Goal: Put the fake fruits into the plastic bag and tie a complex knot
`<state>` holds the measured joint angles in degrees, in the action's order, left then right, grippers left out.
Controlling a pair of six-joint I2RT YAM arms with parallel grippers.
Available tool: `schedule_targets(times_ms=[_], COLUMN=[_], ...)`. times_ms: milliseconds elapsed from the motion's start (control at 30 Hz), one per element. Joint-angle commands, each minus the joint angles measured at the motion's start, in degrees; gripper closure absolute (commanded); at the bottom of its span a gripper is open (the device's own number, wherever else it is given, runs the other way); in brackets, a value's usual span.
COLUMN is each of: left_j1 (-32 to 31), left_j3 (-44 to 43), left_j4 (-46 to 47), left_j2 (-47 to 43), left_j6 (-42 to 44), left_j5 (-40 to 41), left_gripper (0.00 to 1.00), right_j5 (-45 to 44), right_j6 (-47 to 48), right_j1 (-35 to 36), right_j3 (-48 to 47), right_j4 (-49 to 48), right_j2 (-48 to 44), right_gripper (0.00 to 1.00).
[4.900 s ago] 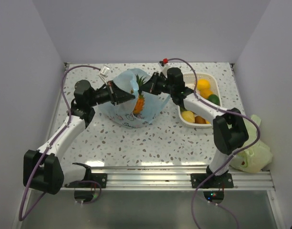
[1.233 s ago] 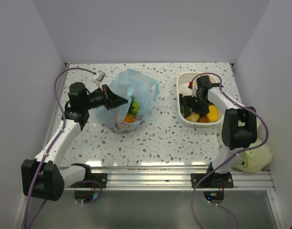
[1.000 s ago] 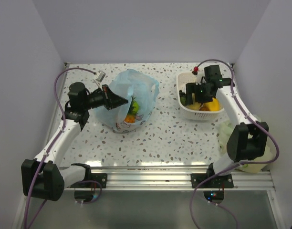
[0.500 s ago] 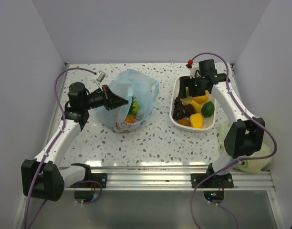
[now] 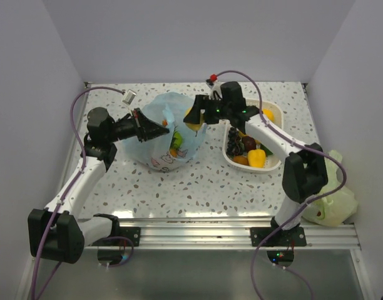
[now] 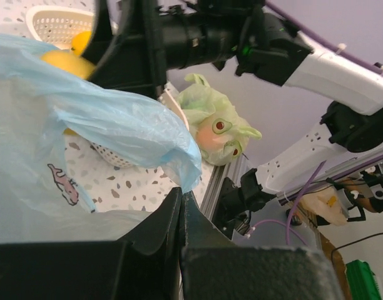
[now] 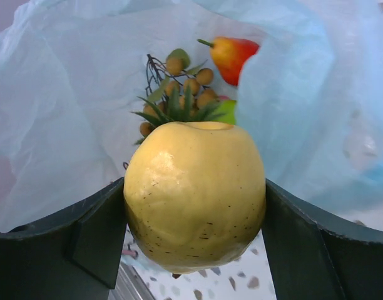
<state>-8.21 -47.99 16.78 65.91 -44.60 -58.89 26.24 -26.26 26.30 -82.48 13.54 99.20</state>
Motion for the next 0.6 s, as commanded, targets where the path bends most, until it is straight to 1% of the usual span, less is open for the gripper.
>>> schedule_targets(times_ms=[0, 33, 67, 100, 167, 200, 233, 267, 333, 367, 400, 567], left_j1=[0.39, 0.39, 0.39, 0.39, 0.39, 0.47, 0.47, 0.47, 0.47, 0.56, 0.56, 0.47], left_j3=[0.0, -0.09, 0.08, 0.17, 0.26, 0.35, 0.26, 0.26, 0.35, 0.35, 0.44, 1.32], left_j4=[7.3, 7.92, 9.23, 9.59, 9.68, 9.59, 9.07, 8.89, 8.28, 8.19, 8.27, 10.2], left_j2=[0.18, 0.18, 0.18, 0.1, -0.25, -0.34, -0.34, -0.34, -0.43, -0.43, -0.43, 0.09], left_j6=[-4.97, -5.58, -7.07, -7.6, -7.78, -7.78, -7.35, -7.26, -6.82, -6.73, -6.82, -8.05], left_j5=[-2.72, -3.15, -3.68, -3.86, -3.86, -4.03, -4.04, -3.95, -3.77, -3.51, -3.33, -2.72], left_gripper=[1.0, 1.0, 1.0, 1.0, 1.0, 1.0, 1.0, 1.0, 1.0, 1.0, 1.0, 1.0], right_j5=[-3.73, -5.22, -7.58, -8.82, -10.67, -11.64, -12.43, -12.79, -13.93, -14.63, -16.12, -17.62], right_j6=[-10.02, -10.65, -11.35, -12.14, -12.32, -11.89, -11.54, -11.1, -10.65, -10.22, -8.39, -1.79], right_j1=[3.92, 4.89, 6.55, 7.35, 9.37, 9.99, 10.6, 11.39, 11.58, 11.49, 11.4, 10.7], right_j3=[-4.95, -5.67, -6.29, -7.25, -8.92, -12.24, -13.92, -15.16, -16.22, -16.22, -16.05, -10.0], right_j4=[-13.27, -15.1, -17.47, -18.71, -21.0, -19.79, -18.65, -17.59, -16.88, -15.58, -14.43, -9.15], right_j2=[7.03, 8.45, 10.12, 12.66, 15.75, 17.33, 20.3, 21.2, 21.65, 21.13, 20.34, 11.91], right_gripper=[0.72, 0.73, 0.7, 0.63, 0.59, 0.56, 0.49, 0.37, 0.31, 0.13, 0.02, 0.01])
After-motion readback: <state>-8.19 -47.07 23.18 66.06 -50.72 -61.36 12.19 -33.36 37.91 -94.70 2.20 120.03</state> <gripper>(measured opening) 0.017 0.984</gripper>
